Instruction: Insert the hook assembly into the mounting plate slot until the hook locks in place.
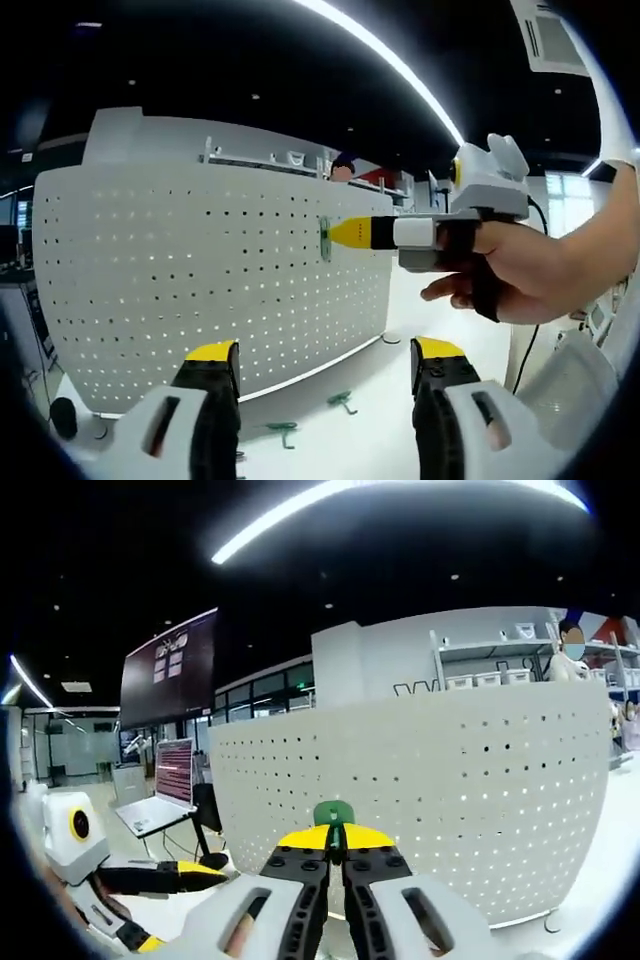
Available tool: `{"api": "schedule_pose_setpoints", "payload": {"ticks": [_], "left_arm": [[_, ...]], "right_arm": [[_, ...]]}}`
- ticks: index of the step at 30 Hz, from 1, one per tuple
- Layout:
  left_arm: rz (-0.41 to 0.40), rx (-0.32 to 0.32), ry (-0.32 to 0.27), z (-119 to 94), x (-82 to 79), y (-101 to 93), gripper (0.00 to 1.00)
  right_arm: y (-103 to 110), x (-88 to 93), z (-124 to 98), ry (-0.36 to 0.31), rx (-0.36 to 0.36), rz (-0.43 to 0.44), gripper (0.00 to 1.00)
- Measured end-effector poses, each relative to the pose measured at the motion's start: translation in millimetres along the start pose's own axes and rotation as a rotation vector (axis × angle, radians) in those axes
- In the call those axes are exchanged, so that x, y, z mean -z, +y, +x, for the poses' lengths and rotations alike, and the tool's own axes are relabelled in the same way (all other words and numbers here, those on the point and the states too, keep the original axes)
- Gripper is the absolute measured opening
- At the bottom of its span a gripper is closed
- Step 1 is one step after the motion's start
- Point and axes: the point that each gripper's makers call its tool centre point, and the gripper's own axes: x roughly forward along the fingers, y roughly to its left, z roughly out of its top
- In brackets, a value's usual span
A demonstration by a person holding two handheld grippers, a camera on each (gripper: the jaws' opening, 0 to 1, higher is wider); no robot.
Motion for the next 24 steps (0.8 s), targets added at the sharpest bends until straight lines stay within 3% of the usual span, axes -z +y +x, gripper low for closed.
{"api": "schedule_pose_setpoints", "payload": {"ticks": [24], "left_arm": [[0.013, -0.041, -0.033, -17, -3.5, 15.6, 0.70]], "right_arm": [[-3, -28.2, 48, -0.069, 0.054, 0.000, 0.01]]}}
